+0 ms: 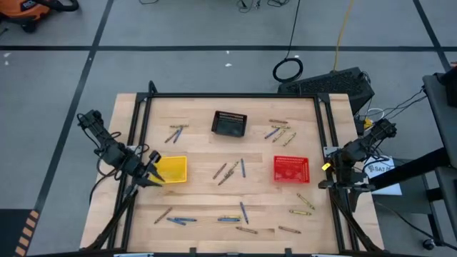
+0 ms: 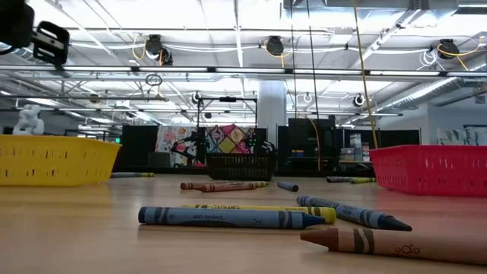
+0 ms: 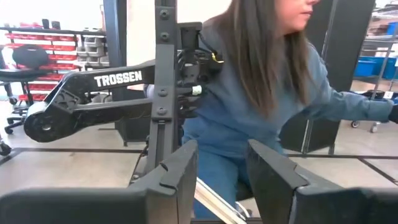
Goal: Sort crayons
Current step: Put the green crayon into the red bin
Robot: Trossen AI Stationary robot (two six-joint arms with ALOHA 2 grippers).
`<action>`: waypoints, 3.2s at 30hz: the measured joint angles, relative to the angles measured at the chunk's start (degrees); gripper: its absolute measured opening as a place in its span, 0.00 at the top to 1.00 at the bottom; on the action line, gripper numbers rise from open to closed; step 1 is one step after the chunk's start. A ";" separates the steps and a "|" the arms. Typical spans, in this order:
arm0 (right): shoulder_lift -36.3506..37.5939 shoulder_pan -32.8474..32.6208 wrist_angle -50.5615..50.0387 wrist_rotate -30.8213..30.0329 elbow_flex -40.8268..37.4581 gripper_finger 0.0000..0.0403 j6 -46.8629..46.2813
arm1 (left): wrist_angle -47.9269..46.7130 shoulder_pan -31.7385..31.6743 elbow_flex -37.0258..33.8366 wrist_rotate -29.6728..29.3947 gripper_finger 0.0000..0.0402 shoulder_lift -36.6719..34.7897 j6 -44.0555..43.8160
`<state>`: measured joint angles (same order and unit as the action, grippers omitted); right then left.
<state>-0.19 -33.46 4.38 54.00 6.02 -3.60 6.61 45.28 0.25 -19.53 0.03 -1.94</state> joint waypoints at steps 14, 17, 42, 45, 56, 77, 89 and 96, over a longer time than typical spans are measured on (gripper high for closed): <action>0.00 -0.01 0.55 0.07 0.00 0.69 1.38 | 0.20 0.00 0.00 -26.90 0.80 0.00 -4.79; 0.00 0.01 0.58 0.00 0.00 0.69 1.53 | 0.20 0.00 0.00 -26.93 0.80 0.00 -5.04; 0.02 -0.02 2.20 -19.55 0.00 0.69 7.79 | 0.09 -0.11 0.00 -30.49 0.80 0.00 0.82; 0.02 -0.02 2.30 -24.80 0.00 0.69 7.77 | 0.52 -0.11 0.00 -30.49 0.80 0.00 0.82; 0.00 -0.02 4.77 -30.22 0.00 0.69 15.72 | 0.12 -0.11 0.00 -30.08 0.80 0.00 0.86; -0.09 0.01 3.98 -77.28 0.00 0.69 21.38 | 0.13 -0.15 0.00 -29.83 0.80 0.00 2.80; -0.11 -0.02 5.42 -81.51 0.00 0.69 32.82 | 0.63 -0.17 0.00 -38.79 0.80 0.02 1.74; -0.11 0.01 5.07 -84.11 0.00 0.69 32.03 | 0.56 -0.17 0.00 -41.39 0.80 0.02 -0.76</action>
<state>-0.30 -33.45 9.45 -30.11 6.02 28.42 7.17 45.10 0.25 -60.92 0.05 -2.70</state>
